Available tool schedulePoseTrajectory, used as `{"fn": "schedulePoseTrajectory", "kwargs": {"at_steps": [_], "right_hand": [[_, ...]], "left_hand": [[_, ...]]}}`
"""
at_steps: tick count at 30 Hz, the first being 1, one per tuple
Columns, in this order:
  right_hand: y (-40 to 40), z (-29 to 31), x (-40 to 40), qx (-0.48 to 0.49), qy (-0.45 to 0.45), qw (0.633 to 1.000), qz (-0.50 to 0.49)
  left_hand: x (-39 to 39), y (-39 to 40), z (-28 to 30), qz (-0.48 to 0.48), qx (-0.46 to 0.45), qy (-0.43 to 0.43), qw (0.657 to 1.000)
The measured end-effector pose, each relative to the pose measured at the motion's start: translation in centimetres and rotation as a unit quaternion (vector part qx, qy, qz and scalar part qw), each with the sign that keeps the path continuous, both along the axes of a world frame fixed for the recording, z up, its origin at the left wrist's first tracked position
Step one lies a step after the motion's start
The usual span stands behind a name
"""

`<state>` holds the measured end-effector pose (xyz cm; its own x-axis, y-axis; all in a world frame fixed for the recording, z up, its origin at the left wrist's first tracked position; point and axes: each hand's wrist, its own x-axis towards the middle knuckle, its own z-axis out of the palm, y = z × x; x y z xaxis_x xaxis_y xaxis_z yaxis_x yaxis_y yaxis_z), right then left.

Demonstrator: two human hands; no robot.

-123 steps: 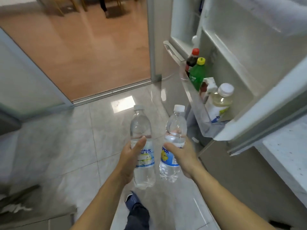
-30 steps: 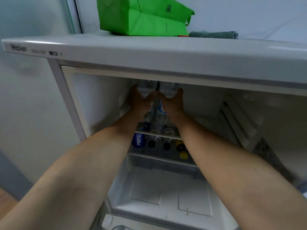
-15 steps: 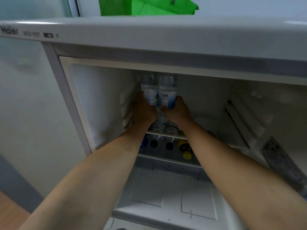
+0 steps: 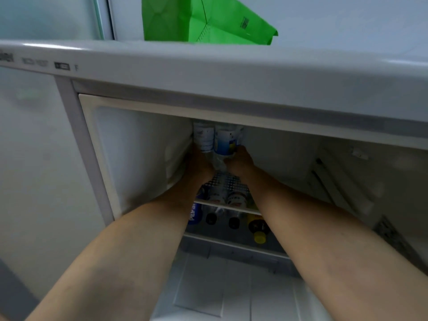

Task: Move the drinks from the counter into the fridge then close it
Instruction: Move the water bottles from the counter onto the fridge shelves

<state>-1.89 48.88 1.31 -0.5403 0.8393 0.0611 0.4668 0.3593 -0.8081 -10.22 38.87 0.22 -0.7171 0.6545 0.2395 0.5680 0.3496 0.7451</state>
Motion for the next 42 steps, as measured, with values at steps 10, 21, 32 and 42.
{"fn": "schedulePoseTrajectory", "kwargs": {"at_steps": [10, 21, 32, 42], "right_hand": [[-3.1, 1.2, 1.7, 0.028, -0.015, 0.999, 0.010], [-14.2, 0.6, 10.4, 0.057, 0.065, 0.988, -0.125], [-20.9, -7.2, 23.0, 0.018, 0.105, 0.974, -0.198], [-30.8, -15.3, 42.2, -0.067, 0.093, 0.941, -0.317]], "left_hand": [[2.4, -3.4, 2.3, -0.096, -0.017, -0.018, 0.995], [9.0, -14.3, 1.4, -0.005, 0.167, -0.064, 0.984], [18.4, -20.2, -5.7, -0.096, 0.171, -0.096, 0.976], [33.1, -23.7, -14.2, -0.240, 0.048, -0.143, 0.959]]}}
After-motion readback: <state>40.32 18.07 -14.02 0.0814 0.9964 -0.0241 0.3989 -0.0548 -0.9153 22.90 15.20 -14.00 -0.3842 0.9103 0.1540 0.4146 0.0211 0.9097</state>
